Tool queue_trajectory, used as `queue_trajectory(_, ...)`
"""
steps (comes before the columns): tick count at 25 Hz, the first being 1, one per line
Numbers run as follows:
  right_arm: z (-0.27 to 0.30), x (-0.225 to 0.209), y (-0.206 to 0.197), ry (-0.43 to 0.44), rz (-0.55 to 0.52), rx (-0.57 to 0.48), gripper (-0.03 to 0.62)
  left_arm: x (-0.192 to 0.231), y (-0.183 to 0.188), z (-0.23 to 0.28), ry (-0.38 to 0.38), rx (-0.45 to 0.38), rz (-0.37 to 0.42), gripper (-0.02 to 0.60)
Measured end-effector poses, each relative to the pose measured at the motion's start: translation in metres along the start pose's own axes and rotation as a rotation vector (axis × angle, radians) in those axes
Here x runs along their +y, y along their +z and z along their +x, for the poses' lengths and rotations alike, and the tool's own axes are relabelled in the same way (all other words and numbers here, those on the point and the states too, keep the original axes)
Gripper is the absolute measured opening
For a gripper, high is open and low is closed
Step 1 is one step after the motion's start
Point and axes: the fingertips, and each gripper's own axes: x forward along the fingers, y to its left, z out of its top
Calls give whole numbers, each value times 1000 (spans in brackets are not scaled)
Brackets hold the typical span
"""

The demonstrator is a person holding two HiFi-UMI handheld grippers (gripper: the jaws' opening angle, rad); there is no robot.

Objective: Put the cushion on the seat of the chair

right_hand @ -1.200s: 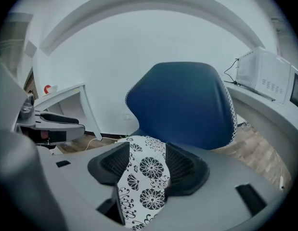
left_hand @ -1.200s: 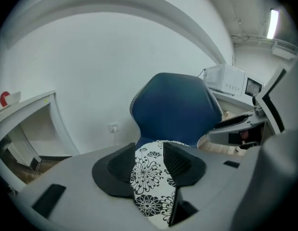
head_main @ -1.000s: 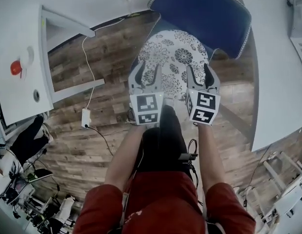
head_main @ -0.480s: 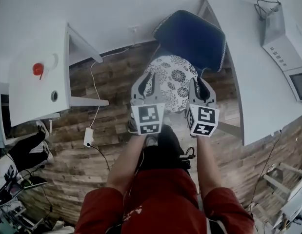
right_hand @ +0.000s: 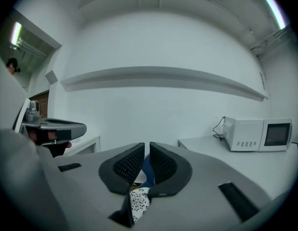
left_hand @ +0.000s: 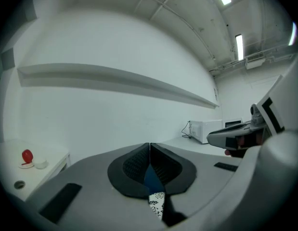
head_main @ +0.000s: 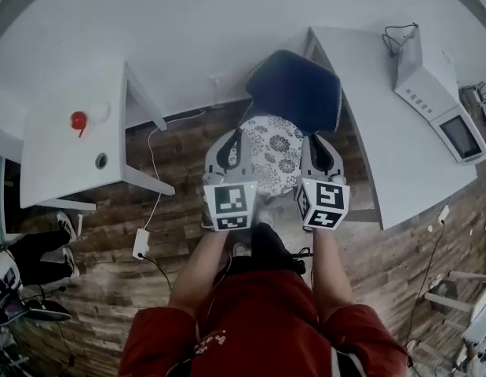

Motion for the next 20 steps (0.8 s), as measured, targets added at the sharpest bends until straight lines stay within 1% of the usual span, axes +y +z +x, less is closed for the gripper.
queue_trajectory(5, -34, 9, 47, -30, -44, -110, 52, -1, 41, -29, -12, -81, 31, 29)
queue_trajectory(11, -64, 18, 87, -38, -66, -209, 52, -7, 76, -53, -29, -155, 72, 29)
queue_trajectory(14, -71, 25, 99, -33, -74, -242, 52, -7, 84, -59, -29, -175, 78, 29)
queue_trajectory(20, -78, 24, 107, -38, -79, -281, 52, -8, 97, -66, -26, -205, 86, 29)
